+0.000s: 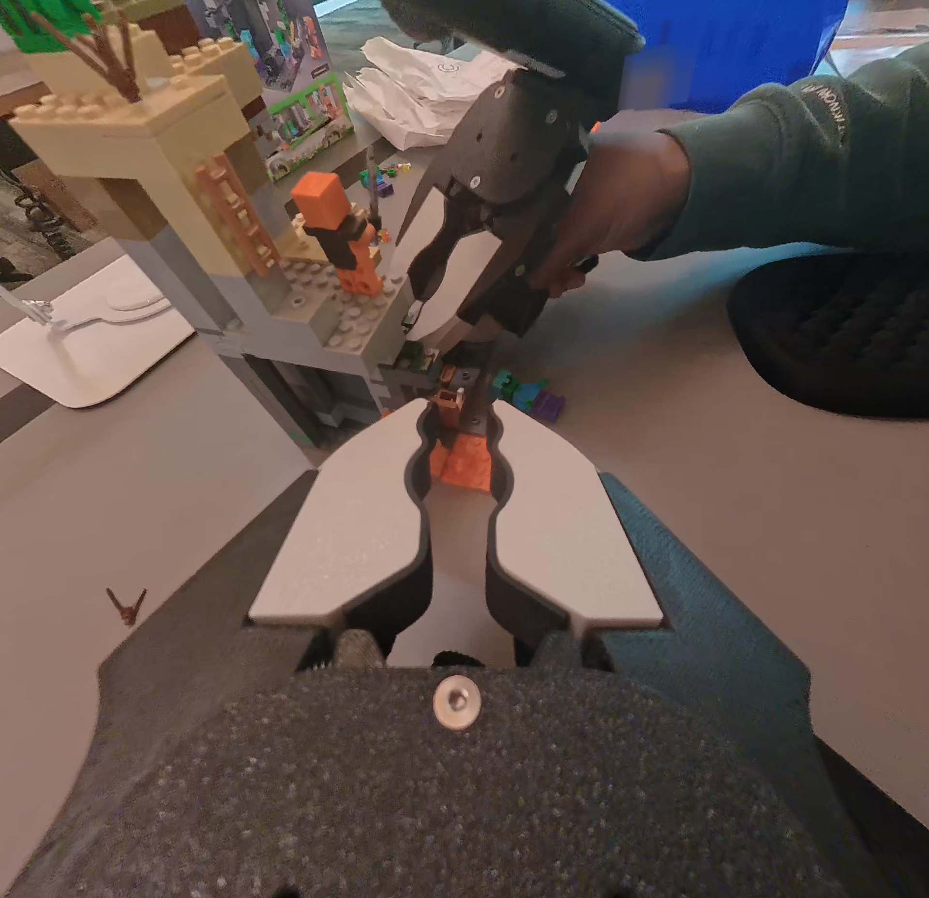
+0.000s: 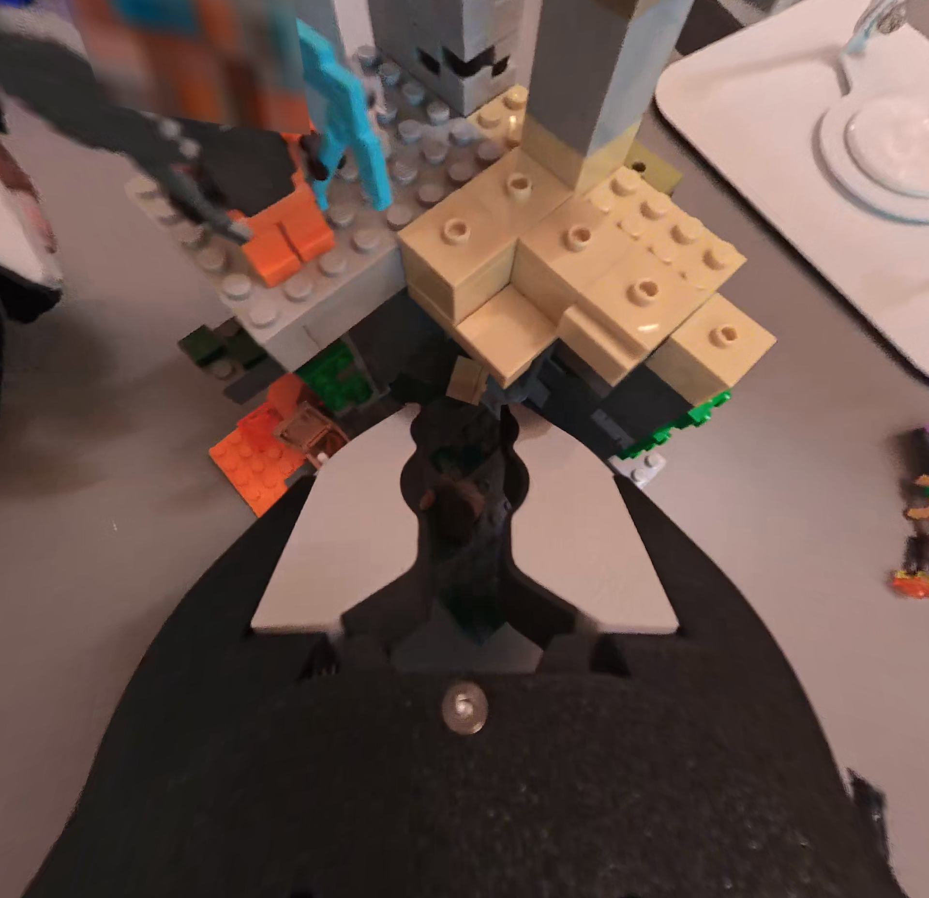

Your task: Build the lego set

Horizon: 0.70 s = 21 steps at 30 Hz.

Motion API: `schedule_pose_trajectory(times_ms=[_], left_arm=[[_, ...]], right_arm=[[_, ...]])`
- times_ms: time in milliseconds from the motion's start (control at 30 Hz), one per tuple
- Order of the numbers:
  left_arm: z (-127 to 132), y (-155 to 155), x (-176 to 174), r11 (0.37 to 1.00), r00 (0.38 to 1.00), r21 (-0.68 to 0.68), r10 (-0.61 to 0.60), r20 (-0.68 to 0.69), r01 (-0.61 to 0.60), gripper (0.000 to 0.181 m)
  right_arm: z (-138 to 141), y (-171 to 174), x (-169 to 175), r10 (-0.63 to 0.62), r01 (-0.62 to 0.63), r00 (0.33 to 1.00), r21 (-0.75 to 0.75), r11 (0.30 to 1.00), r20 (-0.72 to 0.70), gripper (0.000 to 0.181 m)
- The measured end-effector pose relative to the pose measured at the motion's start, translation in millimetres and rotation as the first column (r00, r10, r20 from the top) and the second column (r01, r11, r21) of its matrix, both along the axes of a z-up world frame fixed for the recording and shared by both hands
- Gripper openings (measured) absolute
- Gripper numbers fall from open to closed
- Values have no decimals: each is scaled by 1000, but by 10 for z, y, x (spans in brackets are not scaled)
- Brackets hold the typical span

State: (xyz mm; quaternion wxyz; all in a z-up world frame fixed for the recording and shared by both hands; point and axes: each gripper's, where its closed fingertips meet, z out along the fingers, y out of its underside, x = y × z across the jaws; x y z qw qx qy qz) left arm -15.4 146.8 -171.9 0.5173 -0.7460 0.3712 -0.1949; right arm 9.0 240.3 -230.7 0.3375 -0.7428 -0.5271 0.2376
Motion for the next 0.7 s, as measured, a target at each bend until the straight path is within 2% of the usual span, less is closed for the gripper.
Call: schedule_pose_trajectory(times_ms=[167, 233, 300, 433, 567, 633, 700], left_arm=[[10, -19, -73, 1000, 1000, 5, 14, 22, -14, 18], [12, -27, -94, 1000, 999, 5, 17, 31, -17, 18], [10, -30, -106, 1000, 999, 3, 18, 38, -18, 18], [18, -44, -97, 1000, 999, -6, 10, 50, -10, 18], [33, -72, -34, 999, 997, -42, -6, 77, 10, 18], [34, -105, 61, 993, 992, -106, -29, 125, 43, 20], [26, -126, 183, 976, 981, -203, -40, 189, 79, 24]], right_arm=[[-73, 21, -58, -49, 49, 999, -60, 997, 11, 24], [-65, 28, -76, -57, 57, 998, -55, 997, 7, 14], [-66, 20, -79, -56, 56, 998, -57, 997, 4, 14], [-7, -20, 54, -42, 42, 999, -36, 998, 0, 13], [248, -196, 289, 92, -83, 995, 168, 982, -47, 13], [369, -347, 385, 185, -163, 982, 309, 937, -40, 13], [477, -541, 431, 286, -247, 958, 449, 858, -20, 13]])
